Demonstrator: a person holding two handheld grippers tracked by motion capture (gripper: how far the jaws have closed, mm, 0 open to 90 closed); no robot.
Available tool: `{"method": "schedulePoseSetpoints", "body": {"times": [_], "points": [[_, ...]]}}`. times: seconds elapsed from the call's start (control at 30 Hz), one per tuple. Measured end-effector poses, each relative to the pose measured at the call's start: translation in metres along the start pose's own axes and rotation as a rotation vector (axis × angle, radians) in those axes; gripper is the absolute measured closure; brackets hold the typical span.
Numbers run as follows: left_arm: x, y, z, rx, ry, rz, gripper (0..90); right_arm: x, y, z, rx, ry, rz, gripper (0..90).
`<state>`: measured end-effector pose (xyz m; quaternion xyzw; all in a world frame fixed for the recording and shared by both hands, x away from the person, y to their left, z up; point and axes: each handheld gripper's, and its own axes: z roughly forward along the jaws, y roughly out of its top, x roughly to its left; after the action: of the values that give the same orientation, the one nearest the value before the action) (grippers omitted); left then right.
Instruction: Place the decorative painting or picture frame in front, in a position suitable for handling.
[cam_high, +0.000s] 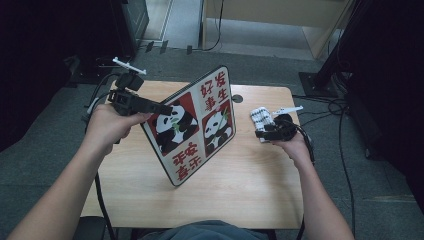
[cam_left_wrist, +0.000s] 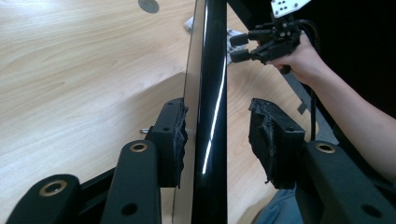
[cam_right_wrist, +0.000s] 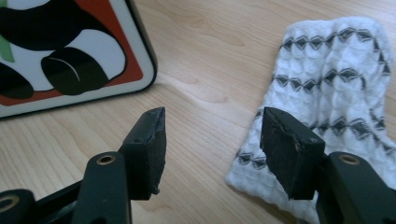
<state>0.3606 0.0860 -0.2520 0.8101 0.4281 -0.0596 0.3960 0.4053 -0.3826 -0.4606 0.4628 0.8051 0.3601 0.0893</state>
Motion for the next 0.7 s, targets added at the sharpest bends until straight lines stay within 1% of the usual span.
{"method": "schedulePoseSetpoints", "body": {"times": [0.03, 0.13, 0.17, 0.27, 0.3, 0.33, 0.4, 0.43, 0.47, 0.5, 0.53, 0.57, 0.6, 0.63, 0.67, 0.7], "points": [[0.0, -0.002, -0.001, -0.004, -0.002, 0.0, 56.0, -0.001, 0.0, 0.0, 0.005, -0.003, 0.01, 42.8], [-0.001, -0.006, -0.003, -0.014, -0.007, -0.002, 55.9, -0.005, 0.001, 0.0, 0.005, -0.012, 0.003, 42.9], [-0.001, -0.011, -0.005, -0.017, -0.002, 0.003, 55.8, -0.008, 0.002, 0.001, 0.006, -0.017, 0.011, 43.3], [-0.003, -0.016, -0.006, -0.022, -0.001, 0.008, 55.2, -0.011, 0.004, 0.002, 0.005, -0.021, 0.008, 43.3], [-0.002, -0.02, -0.006, -0.028, -0.001, 0.005, 54.5, -0.014, 0.005, 0.003, 0.006, -0.022, 0.01, 43.3], [-0.002, -0.02, -0.006, -0.028, -0.001, 0.005, 54.3, -0.015, 0.006, 0.004, 0.007, -0.031, 0.012, 43.4], [-0.001, -0.025, -0.007, -0.037, -0.011, 0.002, 53.9, -0.018, 0.007, 0.005, 0.011, -0.036, 0.017, 43.4], [0.0, -0.03, -0.008, -0.038, 0.0, 0.005, 54.0, -0.02, 0.007, 0.006, 0.007, -0.038, 0.018, 43.5], [0.0, -0.03, -0.008, -0.038, 0.0, 0.005, 54.0, -0.02, 0.007, 0.006, 0.007, -0.038, 0.018, 43.5], [0.002, -0.036, -0.009, -0.051, -0.017, -0.003, 54.0, -0.025, 0.008, 0.006, 0.008, -0.046, 0.029, 43.5], [0.002, -0.036, -0.009, -0.051, -0.017, -0.003, 54.0, -0.025, 0.008, 0.006, 0.008, -0.046, 0.029, 43.5], [0.004, -0.039, -0.009, -0.06, -0.017, -0.006, 54.0, -0.029, 0.01, 0.007, 0.001, -0.053, 0.036, 43.5], [0.005, -0.041, -0.009, -0.061, -0.016, -0.005, 54.0, -0.029, 0.01, 0.007, 0.001, -0.053, 0.036, 43.5], [0.007, -0.047, -0.007, -0.068, -0.019, -0.013, 53.9, -0.033, 0.01, 0.007, 0.002, -0.059, 0.043, 43.5], [0.007, -0.047, -0.007, -0.068, -0.019, -0.013, 53.9, -0.033, 0.01, 0.007, 0.002, -0.059, 0.043, 43.5], [0.01, -0.051, -0.006, -0.076, -0.023, -0.02, 53.9, -0.034, 0.011, 0.007, 0.002, -0.064, 0.047, 43.5]]}}
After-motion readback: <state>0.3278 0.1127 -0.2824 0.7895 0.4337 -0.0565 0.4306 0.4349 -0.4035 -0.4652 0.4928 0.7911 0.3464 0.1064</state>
